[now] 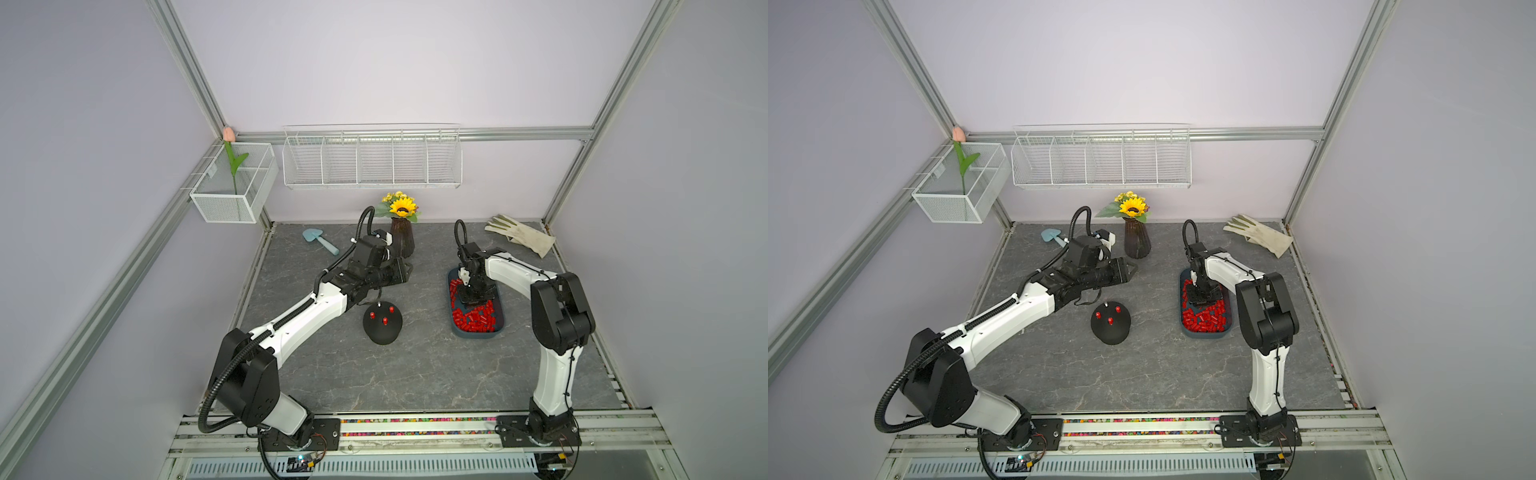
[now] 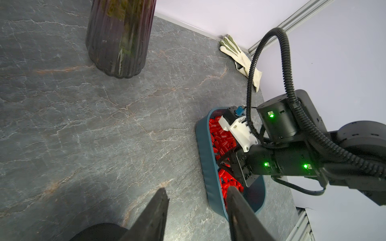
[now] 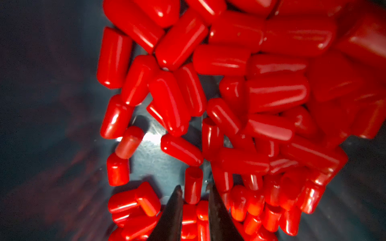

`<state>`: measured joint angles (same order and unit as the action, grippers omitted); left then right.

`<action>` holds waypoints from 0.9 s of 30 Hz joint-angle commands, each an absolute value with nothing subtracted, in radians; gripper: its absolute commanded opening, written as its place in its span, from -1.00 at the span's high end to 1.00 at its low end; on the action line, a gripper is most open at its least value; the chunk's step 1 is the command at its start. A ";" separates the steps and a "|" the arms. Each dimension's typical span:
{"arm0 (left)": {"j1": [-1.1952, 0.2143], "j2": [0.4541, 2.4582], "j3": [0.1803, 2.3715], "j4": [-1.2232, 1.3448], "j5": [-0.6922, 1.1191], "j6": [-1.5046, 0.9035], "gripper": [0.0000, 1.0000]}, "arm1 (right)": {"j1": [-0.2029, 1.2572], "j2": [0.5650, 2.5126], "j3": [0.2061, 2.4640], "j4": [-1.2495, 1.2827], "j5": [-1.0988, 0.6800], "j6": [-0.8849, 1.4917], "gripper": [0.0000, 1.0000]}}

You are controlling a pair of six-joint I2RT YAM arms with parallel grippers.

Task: Cover the protruding screws with screw protection sleeves
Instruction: Pick up the screw protection sleeve from the storage box.

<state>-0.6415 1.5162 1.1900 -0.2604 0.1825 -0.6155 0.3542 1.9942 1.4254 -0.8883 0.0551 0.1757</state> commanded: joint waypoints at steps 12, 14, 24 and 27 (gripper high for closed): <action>-0.634 1.497 1.176 -0.255 0.178 -0.610 0.04 | 0.349 2.006 1.378 -0.878 0.031 0.195 0.52; -0.634 1.497 1.176 -0.254 0.178 -0.610 0.04 | 0.350 2.008 1.380 -0.875 0.033 0.197 0.56; -0.630 1.506 1.182 -0.251 0.180 -0.610 0.04 | 0.349 1.975 1.381 -0.877 0.025 0.190 0.69; -0.631 1.522 1.196 -0.247 0.192 -0.611 0.03 | 0.349 1.941 1.379 -0.885 0.013 0.182 0.69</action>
